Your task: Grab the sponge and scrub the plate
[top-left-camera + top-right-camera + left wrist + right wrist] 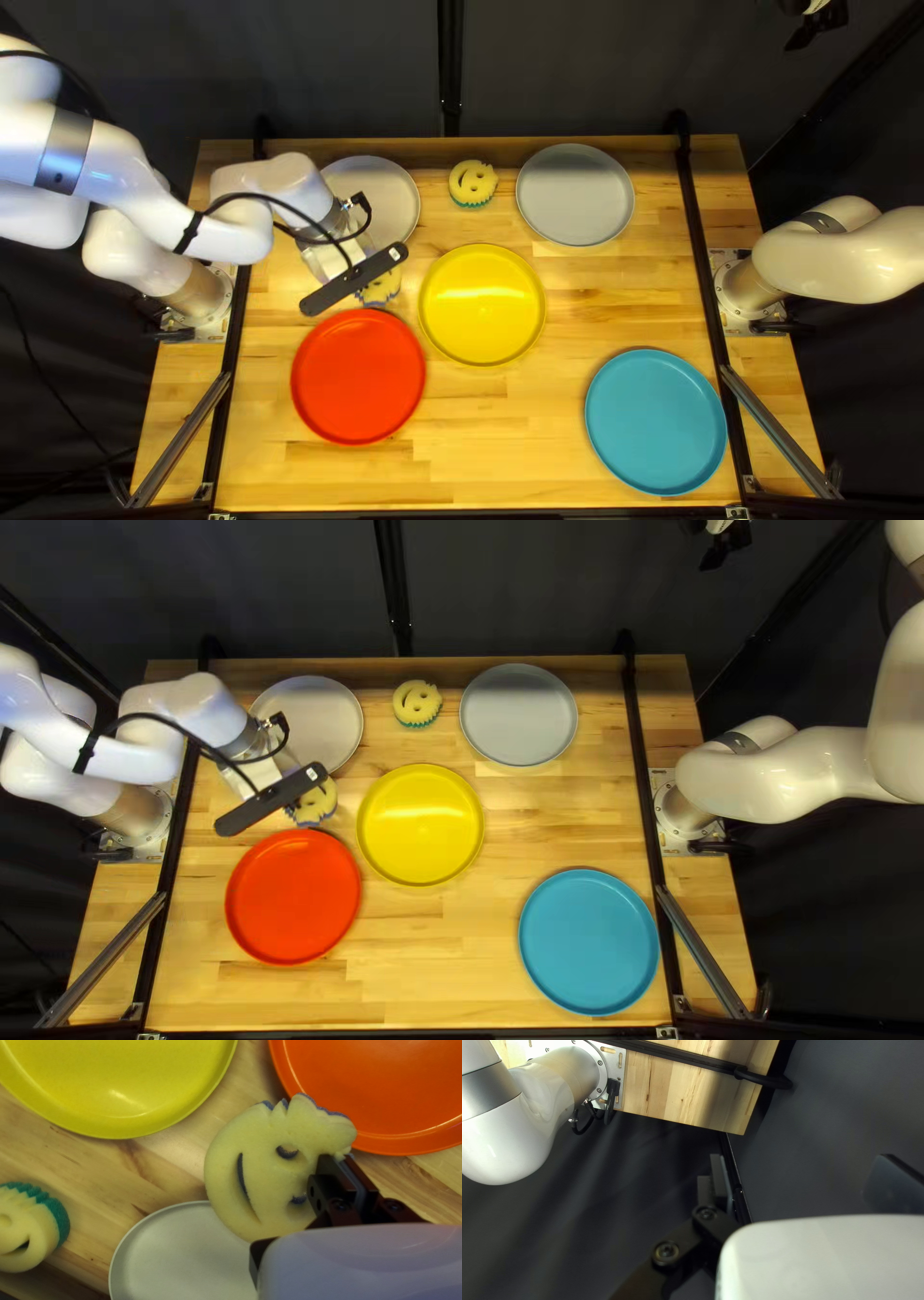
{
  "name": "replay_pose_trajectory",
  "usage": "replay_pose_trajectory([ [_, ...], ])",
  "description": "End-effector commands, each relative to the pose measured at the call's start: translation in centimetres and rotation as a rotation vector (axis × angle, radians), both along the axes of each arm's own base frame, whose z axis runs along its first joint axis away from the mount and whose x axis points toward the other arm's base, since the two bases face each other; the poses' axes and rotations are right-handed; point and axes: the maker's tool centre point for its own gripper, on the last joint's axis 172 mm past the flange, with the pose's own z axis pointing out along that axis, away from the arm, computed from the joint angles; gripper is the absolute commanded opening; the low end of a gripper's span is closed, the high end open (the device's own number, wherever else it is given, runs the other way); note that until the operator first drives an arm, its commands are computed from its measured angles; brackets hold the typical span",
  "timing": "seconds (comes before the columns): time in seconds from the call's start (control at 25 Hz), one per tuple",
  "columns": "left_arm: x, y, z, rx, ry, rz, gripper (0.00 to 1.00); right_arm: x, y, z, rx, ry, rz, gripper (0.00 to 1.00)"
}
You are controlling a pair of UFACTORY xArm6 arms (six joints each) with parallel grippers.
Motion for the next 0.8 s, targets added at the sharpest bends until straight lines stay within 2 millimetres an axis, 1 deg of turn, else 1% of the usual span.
replay_pose_trajectory([
  [0.04, -0.3, 1.5, -0.2, 0.006, 0.014, 0.010, 0.00, 0.0, 0.0, 0.0, 0.000, 0.000, 0.000, 1.00],
  [0.16, -0.8, 1.0, 0.5, 0.009, 0.019, 0.000, 0.00, 0.0, 0.0, 0.0, 0.000, 0.000, 0.000, 1.00],
  [0.52, -0.8, 1.0, 0.5, 0.009, 0.019, 0.000, 0.00, 0.0, 0.0, 0.0, 0.000, 0.000, 0.000, 1.00],
  [0.56, -1.1, -0.2, -0.1, 0.011, 0.015, -0.006, 0.00, 0.0, 0.0, 0.0, 0.000, 0.000, 0.000, 1.00],
  [0.64, -1.3, -1.8, -0.6, 0.020, 0.008, -0.017, 0.00, 0.0, 0.0, 0.0, 0.000, 0.000, 0.000, 1.00],
  [0.72, -1.5, -2.3, -0.8, 0.027, 0.001, -0.014, 0.00, 0.0, 0.0, 0.0, 0.000, 0.000, 0.000, 1.00],
  [0.8, -1.7, -2.1, -0.9, 0.031, -0.005, -0.001, 0.00, 0.0, 0.0, 0.0, 0.000, 0.000, 0.000, 1.00],
])
